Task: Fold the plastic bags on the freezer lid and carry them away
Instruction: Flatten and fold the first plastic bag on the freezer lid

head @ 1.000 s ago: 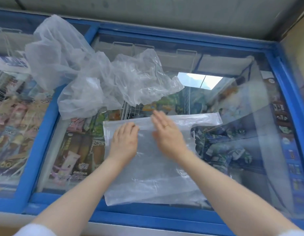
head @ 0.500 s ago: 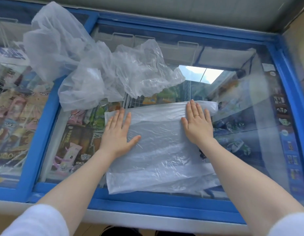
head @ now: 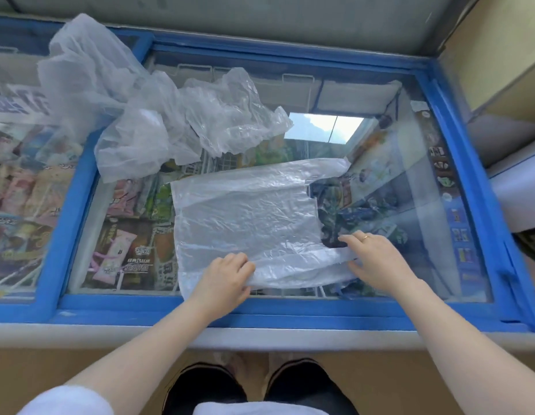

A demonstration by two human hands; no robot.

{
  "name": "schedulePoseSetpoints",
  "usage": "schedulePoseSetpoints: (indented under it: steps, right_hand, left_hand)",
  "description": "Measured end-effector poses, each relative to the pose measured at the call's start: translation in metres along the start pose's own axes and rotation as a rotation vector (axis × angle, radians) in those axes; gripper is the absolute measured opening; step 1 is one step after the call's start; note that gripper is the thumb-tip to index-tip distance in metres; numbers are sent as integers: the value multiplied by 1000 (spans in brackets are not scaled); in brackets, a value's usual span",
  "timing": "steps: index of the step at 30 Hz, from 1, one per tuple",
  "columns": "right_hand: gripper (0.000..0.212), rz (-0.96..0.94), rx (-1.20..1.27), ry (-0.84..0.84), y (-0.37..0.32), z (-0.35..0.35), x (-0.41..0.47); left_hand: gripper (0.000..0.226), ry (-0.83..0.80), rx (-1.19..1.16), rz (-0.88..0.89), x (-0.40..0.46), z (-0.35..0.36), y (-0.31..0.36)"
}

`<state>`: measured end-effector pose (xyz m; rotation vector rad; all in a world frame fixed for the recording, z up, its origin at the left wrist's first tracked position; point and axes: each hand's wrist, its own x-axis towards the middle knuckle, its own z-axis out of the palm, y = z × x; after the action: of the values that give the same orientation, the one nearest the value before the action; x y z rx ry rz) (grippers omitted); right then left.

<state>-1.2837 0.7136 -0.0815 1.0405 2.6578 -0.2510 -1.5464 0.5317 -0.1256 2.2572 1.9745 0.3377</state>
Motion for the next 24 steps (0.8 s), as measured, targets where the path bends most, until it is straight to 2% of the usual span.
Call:
schedulePoseSetpoints:
  steps: [2,3,6,8,10,12,17,21,24]
  right_hand:
    - [44,136,-31,28,3,-1,3]
    - [39,249,93,63,2,-4,4]
    - [24,537,898,155,-4,-13,9]
    - [20,524,1305,101,-9,-23,11]
    - [17,425,1510,61,-12,-33,8]
    - [16,308,1556,18,-10,-41,1]
    - [14,107,1420,-98,-13,-54,-17]
    - [13,5,1400,-121,-19,-63,-22]
    - [10,-47,1349,-108,-12,-67,-24]
  left_hand:
    - [31,85,-52,-78,-5,-2,-3]
    - [26,105,-92,-107,-9,-3,-5]
    - [28,64,-206,-219,-20,-9,-9]
    - [27,8,-241,-386,-26,-14,-8]
    - [17,-9,-246,-532,-27,-18,-2]
    - [25,49,-212,-502,-18,-22,9]
    - [35,189,-238,-210,37,-18,57]
    - [22,377,-307,-113,67,-17,83]
    - [17,437,-360,-119,56,-16,78]
